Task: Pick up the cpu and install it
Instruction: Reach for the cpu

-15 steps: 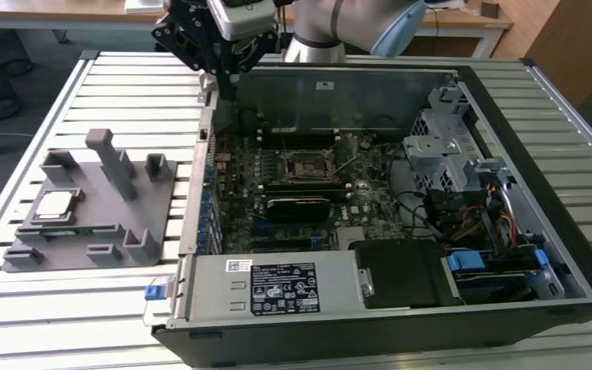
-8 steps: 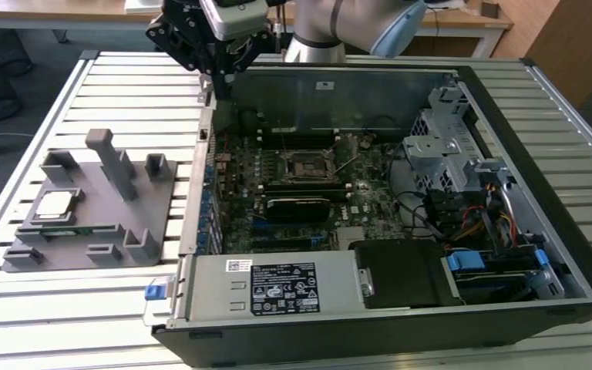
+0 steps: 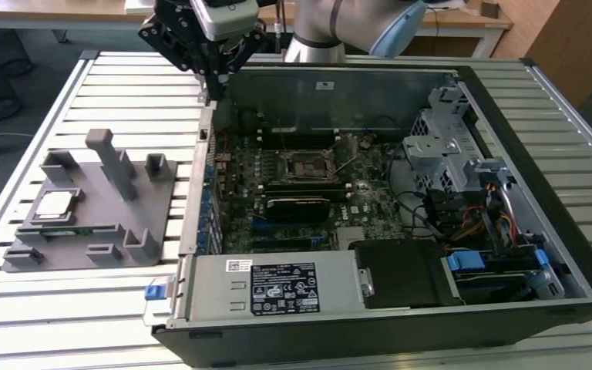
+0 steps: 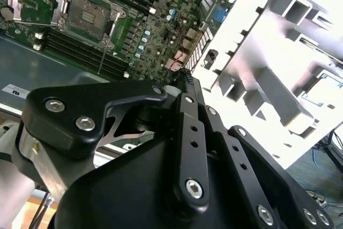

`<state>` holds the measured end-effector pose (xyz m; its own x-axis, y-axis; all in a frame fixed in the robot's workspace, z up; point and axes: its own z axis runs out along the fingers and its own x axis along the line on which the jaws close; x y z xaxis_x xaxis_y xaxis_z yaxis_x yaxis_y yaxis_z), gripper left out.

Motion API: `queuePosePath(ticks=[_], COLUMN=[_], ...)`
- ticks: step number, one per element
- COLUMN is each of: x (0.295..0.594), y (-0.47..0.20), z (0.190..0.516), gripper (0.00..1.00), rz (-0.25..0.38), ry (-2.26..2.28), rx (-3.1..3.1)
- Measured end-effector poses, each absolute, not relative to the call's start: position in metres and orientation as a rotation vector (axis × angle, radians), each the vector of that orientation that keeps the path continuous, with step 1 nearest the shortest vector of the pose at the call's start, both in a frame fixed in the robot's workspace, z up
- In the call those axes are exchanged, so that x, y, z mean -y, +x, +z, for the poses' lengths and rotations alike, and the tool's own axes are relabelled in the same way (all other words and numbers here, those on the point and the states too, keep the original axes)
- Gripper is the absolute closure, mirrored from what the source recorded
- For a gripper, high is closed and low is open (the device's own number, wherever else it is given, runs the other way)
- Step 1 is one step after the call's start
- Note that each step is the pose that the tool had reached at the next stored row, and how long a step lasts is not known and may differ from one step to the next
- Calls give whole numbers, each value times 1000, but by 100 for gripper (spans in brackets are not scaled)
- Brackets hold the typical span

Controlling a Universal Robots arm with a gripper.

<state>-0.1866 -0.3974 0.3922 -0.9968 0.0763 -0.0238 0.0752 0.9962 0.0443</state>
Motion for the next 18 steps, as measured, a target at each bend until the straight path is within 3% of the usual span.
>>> queuePosePath(ticks=[18], x=[397], y=[-205], z=[392], gripper=[89], rz=[68], ry=[118], rx=[-3113])
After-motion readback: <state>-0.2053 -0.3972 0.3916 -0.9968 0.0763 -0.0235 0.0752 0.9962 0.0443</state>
